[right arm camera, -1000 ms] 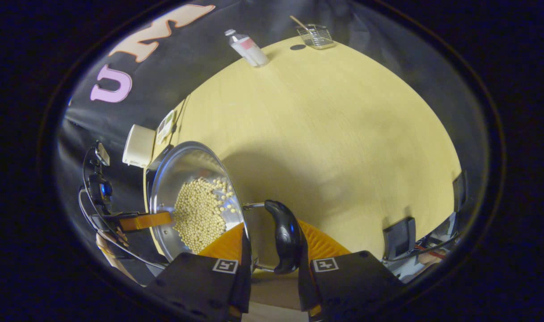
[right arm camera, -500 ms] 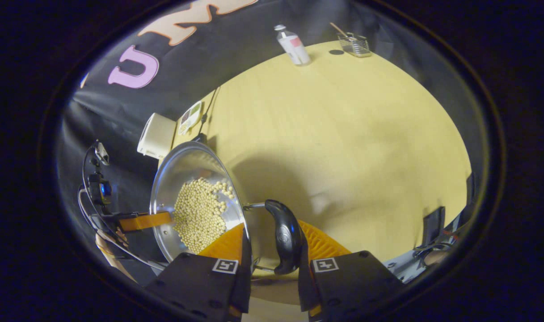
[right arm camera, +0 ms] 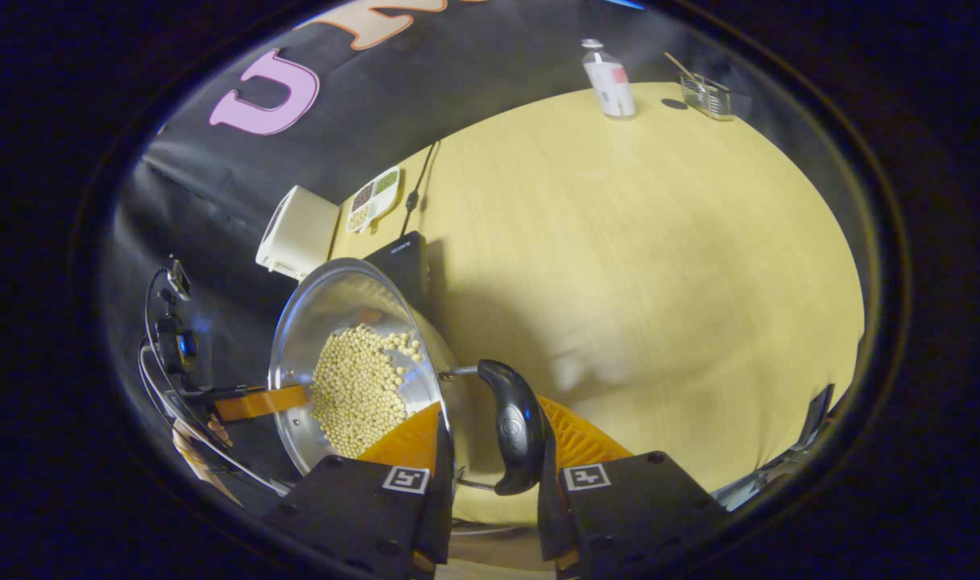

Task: First push the handle of the pot to place it horizontally, then grasp the pot with both hands and set it on the induction cooktop.

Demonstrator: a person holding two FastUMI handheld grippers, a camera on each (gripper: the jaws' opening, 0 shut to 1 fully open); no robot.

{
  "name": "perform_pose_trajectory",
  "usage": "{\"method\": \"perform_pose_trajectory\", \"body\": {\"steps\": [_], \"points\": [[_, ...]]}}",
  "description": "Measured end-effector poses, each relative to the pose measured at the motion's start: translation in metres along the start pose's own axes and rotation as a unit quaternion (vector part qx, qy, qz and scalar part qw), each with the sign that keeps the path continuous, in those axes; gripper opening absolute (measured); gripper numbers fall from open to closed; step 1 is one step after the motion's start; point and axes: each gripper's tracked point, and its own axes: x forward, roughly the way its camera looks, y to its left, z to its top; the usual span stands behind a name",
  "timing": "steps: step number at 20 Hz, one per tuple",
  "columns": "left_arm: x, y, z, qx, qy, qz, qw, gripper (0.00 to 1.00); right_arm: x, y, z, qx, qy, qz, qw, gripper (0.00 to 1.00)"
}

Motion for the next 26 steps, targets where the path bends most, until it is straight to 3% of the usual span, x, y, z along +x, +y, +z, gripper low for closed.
{"method": "perform_pose_trajectory", "body": {"steps": [2, 3, 4, 17, 18, 19, 20, 22, 26], "points": [[0.004, 0.02, 0.009, -0.004, -0.006, 0.01, 1.0, 0.55, 0.016, 0.016, 0.006, -0.007, -0.001, 0.0, 1.0, 0.46], [0.007, 0.029, 0.014, -0.007, -0.008, 0.015, 1.0, 0.55, 0.024, 0.023, 0.008, -0.009, -0.002, 0.0, 1.0, 0.39], [0.009, 0.037, 0.017, -0.008, -0.01, 0.02, 1.0, 0.55, 0.03, 0.029, 0.01, -0.008, -0.001, -0.001, 1.0, 0.46], [0.029, 0.081, 0.068, 0.009, -0.057, 0.055, 0.997, 0.58, 0.073, 0.066, 0.049, -0.011, -0.025, -0.015, 1.0, 0.46], [0.03, 0.083, 0.071, 0.011, -0.059, 0.06, 0.996, 0.58, 0.074, 0.067, 0.051, -0.011, -0.028, -0.015, 0.999, 0.39], [0.031, 0.085, 0.071, 0.011, -0.059, 0.064, 0.996, 0.59, 0.075, 0.068, 0.052, -0.01, -0.029, -0.016, 0.999, 0.46], [0.031, 0.085, 0.072, 0.012, -0.059, 0.067, 0.996, 0.6, 0.076, 0.068, 0.053, -0.01, -0.033, -0.017, 0.999, 0.39], [0.033, 0.086, 0.073, 0.008, -0.061, 0.068, 0.996, 0.62, 0.077, 0.068, 0.055, -0.013, -0.033, -0.014, 0.999, 0.5], [0.03, 0.086, 0.069, -0.006, -0.063, 0.075, 0.995, 0.65, 0.078, 0.069, 0.057, -0.012, -0.033, -0.005, 0.999, 0.48]]}}
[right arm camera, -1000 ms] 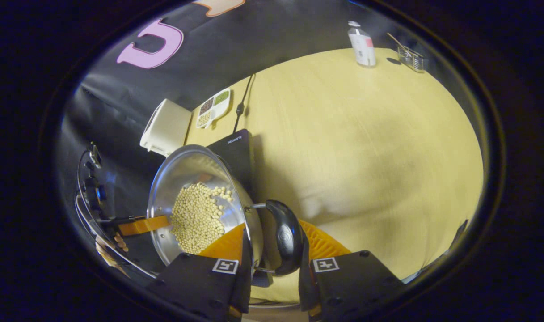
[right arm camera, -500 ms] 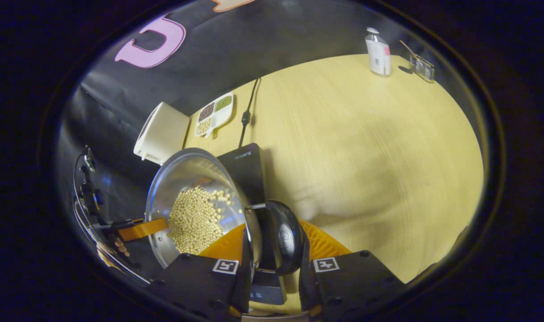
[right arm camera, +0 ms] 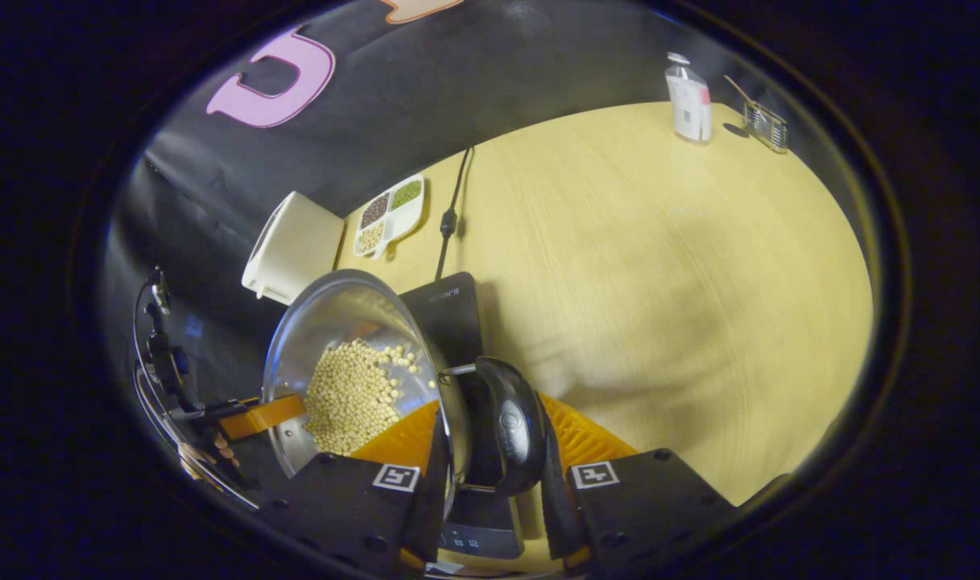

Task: First push the handle of the pot to place it horizontally, then grasp the pot with both hands and set it on the induction cooktop.

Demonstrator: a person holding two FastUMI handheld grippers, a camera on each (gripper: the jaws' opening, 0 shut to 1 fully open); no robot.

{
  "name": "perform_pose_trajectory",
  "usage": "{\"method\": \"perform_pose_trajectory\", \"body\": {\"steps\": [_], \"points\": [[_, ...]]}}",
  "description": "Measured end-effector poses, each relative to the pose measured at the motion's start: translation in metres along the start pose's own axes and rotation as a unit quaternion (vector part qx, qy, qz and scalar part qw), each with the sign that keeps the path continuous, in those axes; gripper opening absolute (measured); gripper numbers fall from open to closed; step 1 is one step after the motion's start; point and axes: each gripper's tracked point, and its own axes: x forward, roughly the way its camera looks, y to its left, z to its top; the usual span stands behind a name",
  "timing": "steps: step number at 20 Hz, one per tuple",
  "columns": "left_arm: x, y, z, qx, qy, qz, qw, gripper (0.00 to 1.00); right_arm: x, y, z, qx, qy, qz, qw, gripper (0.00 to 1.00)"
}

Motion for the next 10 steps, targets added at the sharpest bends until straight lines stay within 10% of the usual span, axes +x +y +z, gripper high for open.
{"method": "perform_pose_trajectory", "body": {"steps": [4, 7, 10], "points": [[-0.001, 0.001, -0.007, -0.026, -0.004, 0.023, 0.999, 0.71, 0.0, 0.001, -0.002, -0.005, 0.007, 0.018, 1.0, 0.48], [-0.012, 0.007, -0.014, -0.04, -0.013, 0.059, 0.997, 0.98, -0.023, -0.012, 0.009, -0.029, -0.026, 0.015, 0.999, 0.98], [-0.038, 0.007, -0.004, -0.057, -0.061, 0.09, 0.992, 0.97, -0.048, -0.023, 0.022, -0.043, -0.064, 0.024, 0.997, 1.0]]}}
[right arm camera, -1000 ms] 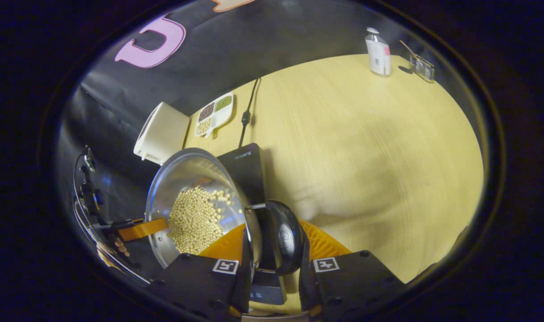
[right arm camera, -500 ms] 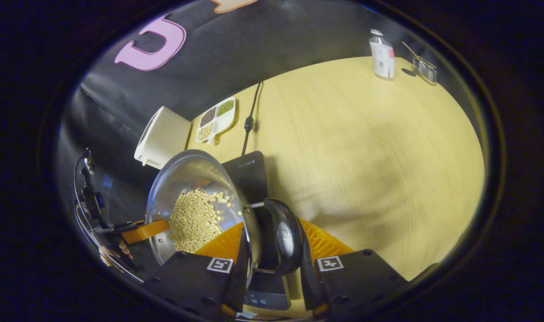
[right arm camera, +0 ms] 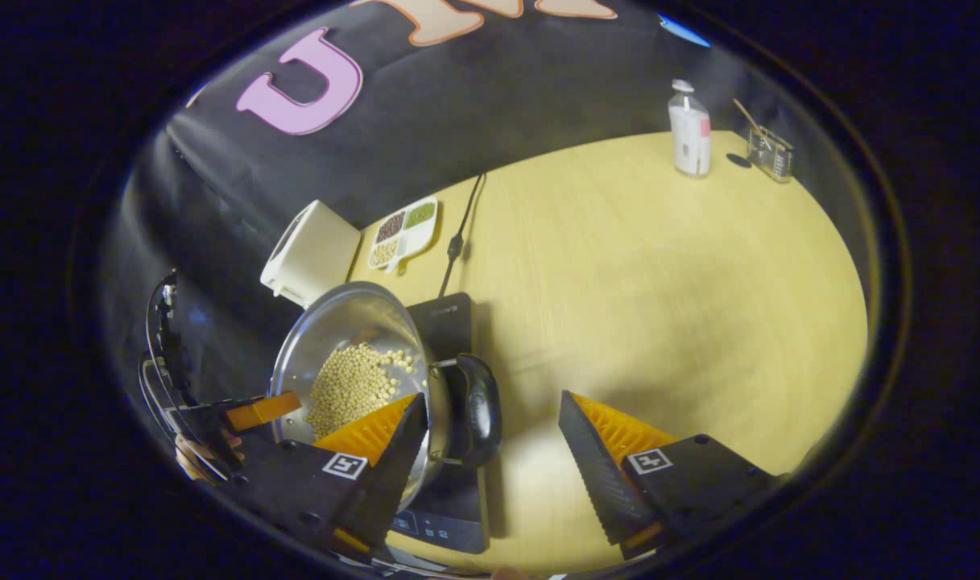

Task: First push the handle of the pot to place it horizontally, then grasp the pot with both hands and set it on the induction cooktop.

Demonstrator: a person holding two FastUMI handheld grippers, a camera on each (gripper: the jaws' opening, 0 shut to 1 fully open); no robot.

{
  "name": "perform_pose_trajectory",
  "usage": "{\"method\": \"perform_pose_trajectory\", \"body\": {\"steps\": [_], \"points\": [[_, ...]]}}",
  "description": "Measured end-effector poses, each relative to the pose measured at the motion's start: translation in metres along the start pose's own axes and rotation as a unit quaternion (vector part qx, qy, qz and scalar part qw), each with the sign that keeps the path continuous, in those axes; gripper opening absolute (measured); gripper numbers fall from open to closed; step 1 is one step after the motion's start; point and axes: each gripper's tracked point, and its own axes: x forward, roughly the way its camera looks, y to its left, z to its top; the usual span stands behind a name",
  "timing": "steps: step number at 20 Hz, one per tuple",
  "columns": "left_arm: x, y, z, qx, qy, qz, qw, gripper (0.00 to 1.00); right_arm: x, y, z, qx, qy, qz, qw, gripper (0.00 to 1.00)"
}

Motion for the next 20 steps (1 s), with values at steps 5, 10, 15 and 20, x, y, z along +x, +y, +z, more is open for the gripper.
{"method": "perform_pose_trajectory", "body": {"steps": [5, 10, 15, 20], "points": [[-0.069, -0.029, 0.019, 0.002, -0.077, 0.036, 0.996, 0.96, -0.069, -0.022, 0.031, -0.002, -0.074, 0.03, 0.997, 1.0], [-0.149, -0.11, 0.017, 0.006, -0.141, 0.033, 0.989, 0.96, -0.161, -0.066, 0.046, -0.027, -0.138, 0.034, 0.989, 1.0], [-0.238, -0.217, 0.025, -0.009, -0.24, -0.016, 0.971, 0.96, -0.273, -0.102, 0.081, -0.078, -0.239, 0.017, 0.968, 1.0], [-0.346, -0.283, 0.03, -0.016, -0.357, -0.033, 0.933, 0.96, -0.388, -0.123, 0.104, -0.141, -0.339, -0.012, 0.93, 0.92]]}}
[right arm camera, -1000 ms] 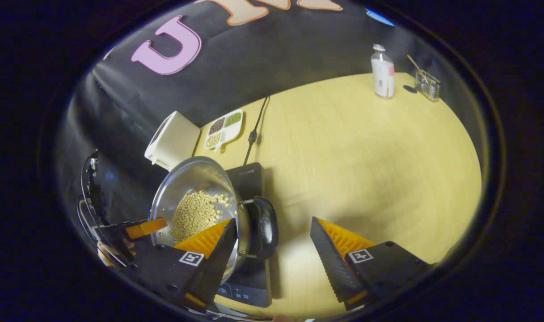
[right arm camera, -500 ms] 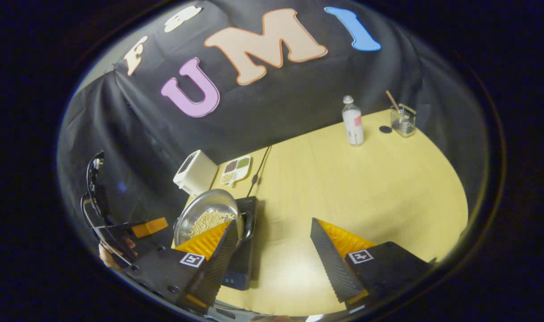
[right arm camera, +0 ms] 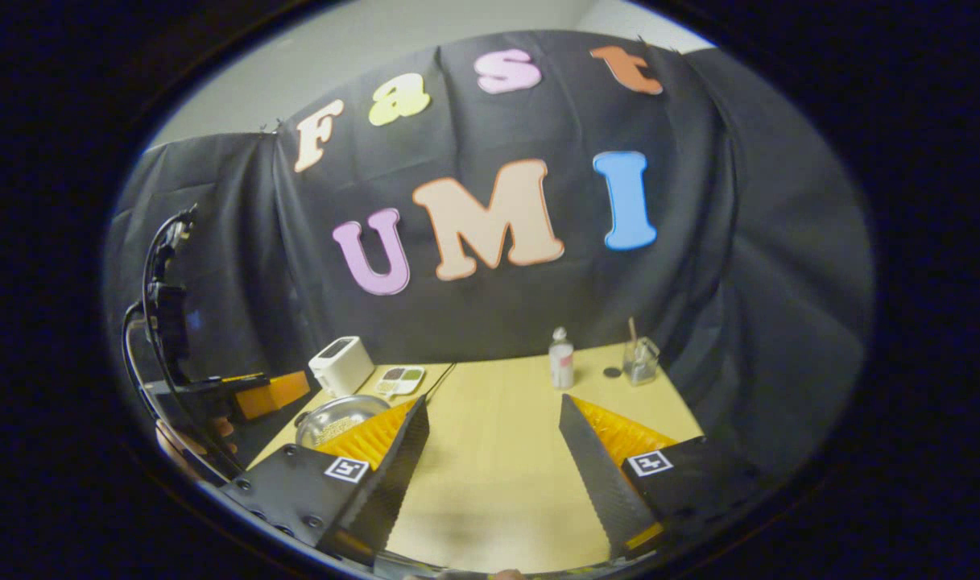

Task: First push the handle of the pot to place it horizontally, then grasp the pot with both hands and set it on the induction cooktop.

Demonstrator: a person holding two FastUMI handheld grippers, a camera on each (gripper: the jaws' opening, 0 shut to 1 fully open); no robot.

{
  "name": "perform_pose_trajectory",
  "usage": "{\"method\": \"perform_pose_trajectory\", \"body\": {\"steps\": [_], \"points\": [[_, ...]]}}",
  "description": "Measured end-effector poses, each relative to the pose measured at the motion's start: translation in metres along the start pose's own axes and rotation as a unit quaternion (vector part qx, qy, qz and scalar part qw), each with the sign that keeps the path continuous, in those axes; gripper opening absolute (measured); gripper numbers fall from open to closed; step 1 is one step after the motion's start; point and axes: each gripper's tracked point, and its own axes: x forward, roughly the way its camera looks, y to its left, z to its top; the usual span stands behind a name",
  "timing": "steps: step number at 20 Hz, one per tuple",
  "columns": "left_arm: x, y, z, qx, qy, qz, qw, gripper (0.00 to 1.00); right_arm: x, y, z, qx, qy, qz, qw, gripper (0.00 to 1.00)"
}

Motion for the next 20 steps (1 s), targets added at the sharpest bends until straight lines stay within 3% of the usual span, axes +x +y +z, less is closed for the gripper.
{"method": "perform_pose_trajectory", "body": {"steps": [6, 12, 13, 14, 20], "points": [[-0.058, -0.038, 0.052, 0.011, -0.095, -0.009, 0.995, 0.95, -0.066, -0.012, 0.049, -0.028, -0.069, -0.01, 0.997, 0.92], [-0.092, -0.031, 0.062, 0.045, -0.12, 0.009, 0.992, 0.95, -0.089, -0.011, 0.062, -0.008, -0.092, 0.01, 0.996, 0.93], [-0.096, -0.028, 0.064, 0.047, -0.125, 0.013, 0.991, 0.95, -0.093, -0.011, 0.063, -0.005, -0.092, 0.013, 0.996, 1.0], [-0.098, -0.026, 0.065, 0.048, -0.127, 0.015, 0.991, 0.94, -0.096, -0.011, 0.064, -0.004, -0.095, 0.014, 0.995, 0.93], [-0.111, -0.011, 0.06, 0.052, -0.125, 0.027, 0.99, 0.95, -0.099, -0.01, 0.062, 0.004, -0.096, 0.018, 0.995, 0.92]]}}
